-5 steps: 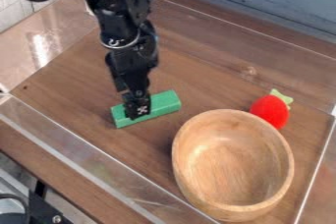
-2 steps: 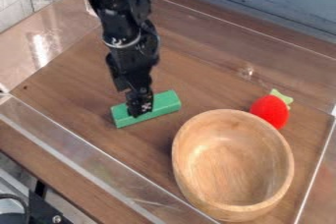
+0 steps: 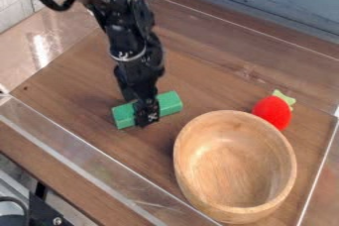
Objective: Put the green block in the brown bowl
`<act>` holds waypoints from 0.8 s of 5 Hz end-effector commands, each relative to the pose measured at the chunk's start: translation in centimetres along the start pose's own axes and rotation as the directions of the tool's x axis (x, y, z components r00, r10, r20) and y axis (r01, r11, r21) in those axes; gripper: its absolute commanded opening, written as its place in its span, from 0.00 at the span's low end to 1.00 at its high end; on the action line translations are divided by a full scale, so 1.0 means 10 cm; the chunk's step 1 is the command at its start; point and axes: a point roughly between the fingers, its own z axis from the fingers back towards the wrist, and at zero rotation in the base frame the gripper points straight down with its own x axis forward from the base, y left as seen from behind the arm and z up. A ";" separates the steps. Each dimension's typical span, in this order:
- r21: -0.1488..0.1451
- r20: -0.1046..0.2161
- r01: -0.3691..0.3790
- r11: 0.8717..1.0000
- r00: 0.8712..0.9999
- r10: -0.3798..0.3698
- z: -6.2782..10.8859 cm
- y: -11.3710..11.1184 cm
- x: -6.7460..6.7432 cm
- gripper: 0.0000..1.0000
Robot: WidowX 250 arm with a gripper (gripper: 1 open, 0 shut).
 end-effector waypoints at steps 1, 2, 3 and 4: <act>0.009 0.029 0.026 1.000 0.999 -0.026 -0.03 0.04 -0.01 0.00; 0.007 0.019 0.065 0.998 0.998 -0.065 0.03 0.01 0.00 0.00; 0.001 -0.002 0.101 0.995 0.995 -0.101 0.06 0.03 -0.05 0.00; -0.008 -0.020 0.134 0.991 0.991 -0.134 0.08 0.04 -0.11 0.00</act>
